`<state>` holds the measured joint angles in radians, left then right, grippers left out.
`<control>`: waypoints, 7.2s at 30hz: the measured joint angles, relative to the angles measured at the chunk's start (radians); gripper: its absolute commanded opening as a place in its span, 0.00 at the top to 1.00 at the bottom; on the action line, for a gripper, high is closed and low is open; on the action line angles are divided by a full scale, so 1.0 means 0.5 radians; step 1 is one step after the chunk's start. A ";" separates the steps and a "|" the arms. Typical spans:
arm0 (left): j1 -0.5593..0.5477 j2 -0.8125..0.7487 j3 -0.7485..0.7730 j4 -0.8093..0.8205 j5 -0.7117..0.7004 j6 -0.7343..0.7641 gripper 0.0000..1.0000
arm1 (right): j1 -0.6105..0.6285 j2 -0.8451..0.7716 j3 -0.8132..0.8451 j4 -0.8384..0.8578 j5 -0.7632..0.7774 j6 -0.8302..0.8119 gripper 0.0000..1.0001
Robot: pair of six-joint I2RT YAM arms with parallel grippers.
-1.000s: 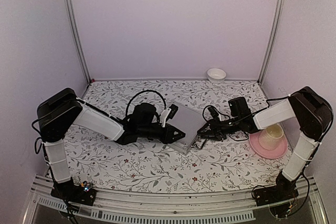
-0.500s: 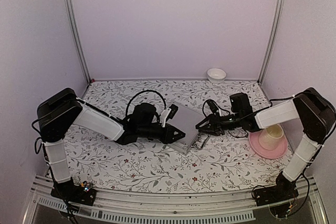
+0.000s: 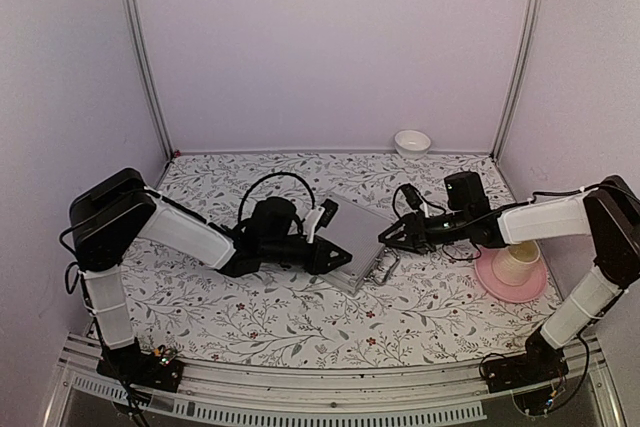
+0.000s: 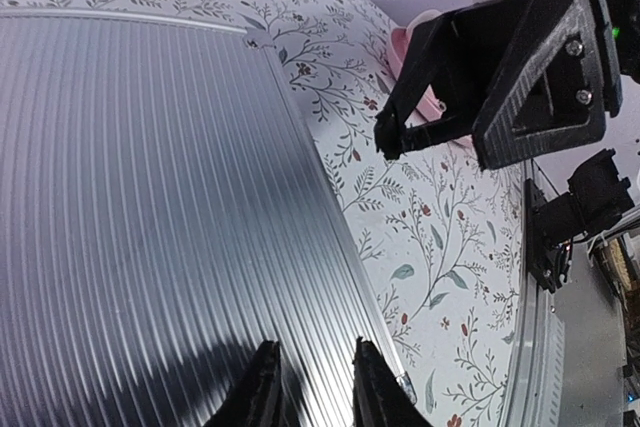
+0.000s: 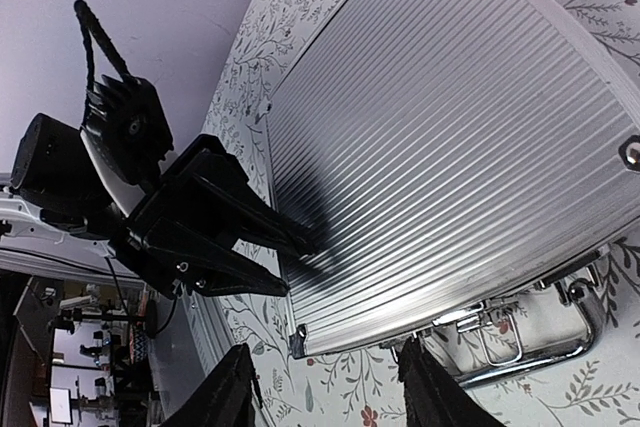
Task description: Pack up texas hold em set
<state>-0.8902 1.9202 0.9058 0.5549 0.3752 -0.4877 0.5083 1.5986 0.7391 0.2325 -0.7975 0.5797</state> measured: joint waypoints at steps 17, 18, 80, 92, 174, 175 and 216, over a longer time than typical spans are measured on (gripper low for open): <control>0.000 -0.104 -0.101 -0.042 -0.086 0.008 0.74 | 0.083 0.114 0.209 -0.622 0.510 -0.600 0.57; 0.000 -0.107 -0.103 -0.042 -0.089 0.006 0.74 | 0.083 0.134 0.226 -0.646 0.529 -0.635 0.58; 0.000 -0.111 -0.105 -0.042 -0.096 -0.016 0.74 | 0.126 0.406 0.341 -0.762 0.607 -0.956 0.96; 0.000 -0.111 -0.105 -0.041 -0.095 -0.016 0.75 | 0.126 0.333 0.456 -0.961 0.643 -0.790 0.96; 0.000 -0.478 -0.356 0.033 -0.381 0.010 0.65 | -0.216 0.462 0.071 -0.068 0.159 -0.644 0.71; 0.000 -0.478 -0.356 0.034 -0.382 0.010 0.65 | -0.211 0.462 0.067 -0.062 0.158 -0.645 0.71; 0.080 -0.486 -0.417 -0.035 -0.246 0.518 0.66 | 0.414 0.095 0.031 -0.314 0.503 -0.373 0.50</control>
<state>-0.8501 1.6772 0.6971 0.5373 0.2520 -0.2287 0.7155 1.6459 0.7547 0.0753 -0.5461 0.3931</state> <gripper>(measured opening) 0.341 0.488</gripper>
